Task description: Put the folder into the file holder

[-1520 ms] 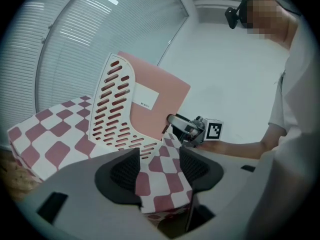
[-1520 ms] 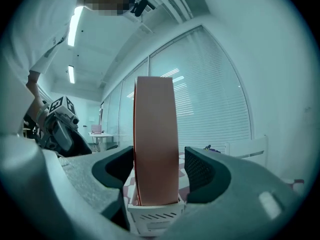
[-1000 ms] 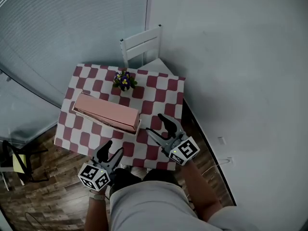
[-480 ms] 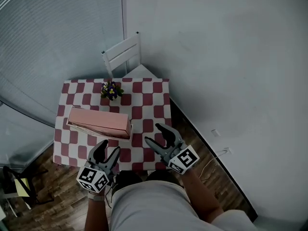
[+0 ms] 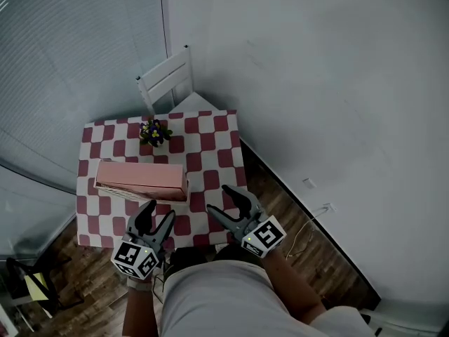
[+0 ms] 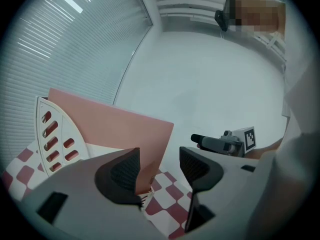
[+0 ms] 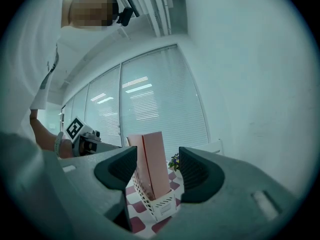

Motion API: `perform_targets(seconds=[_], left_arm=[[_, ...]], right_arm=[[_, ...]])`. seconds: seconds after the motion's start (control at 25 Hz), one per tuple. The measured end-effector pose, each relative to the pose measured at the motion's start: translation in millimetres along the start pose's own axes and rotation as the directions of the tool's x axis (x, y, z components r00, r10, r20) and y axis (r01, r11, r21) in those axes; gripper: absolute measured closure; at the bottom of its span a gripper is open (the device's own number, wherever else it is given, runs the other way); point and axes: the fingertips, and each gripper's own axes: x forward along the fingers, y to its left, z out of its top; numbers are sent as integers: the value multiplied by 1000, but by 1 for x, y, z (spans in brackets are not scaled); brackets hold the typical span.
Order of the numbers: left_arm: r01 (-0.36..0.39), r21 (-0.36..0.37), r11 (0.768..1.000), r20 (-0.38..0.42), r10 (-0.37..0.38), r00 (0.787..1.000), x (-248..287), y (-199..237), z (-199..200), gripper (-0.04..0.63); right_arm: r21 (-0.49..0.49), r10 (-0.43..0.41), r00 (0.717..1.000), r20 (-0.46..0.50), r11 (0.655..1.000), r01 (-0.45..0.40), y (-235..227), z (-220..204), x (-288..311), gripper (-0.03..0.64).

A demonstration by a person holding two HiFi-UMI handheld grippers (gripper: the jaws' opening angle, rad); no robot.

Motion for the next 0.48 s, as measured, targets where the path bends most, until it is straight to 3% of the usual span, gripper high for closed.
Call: perform_targets(seconds=[0.48], left_arm=[[37, -4, 999, -11, -37, 999, -2, 4, -1, 359]], right_arm=[[0, -27, 998, -52, 1000, 27, 7, -12, 7, 357]])
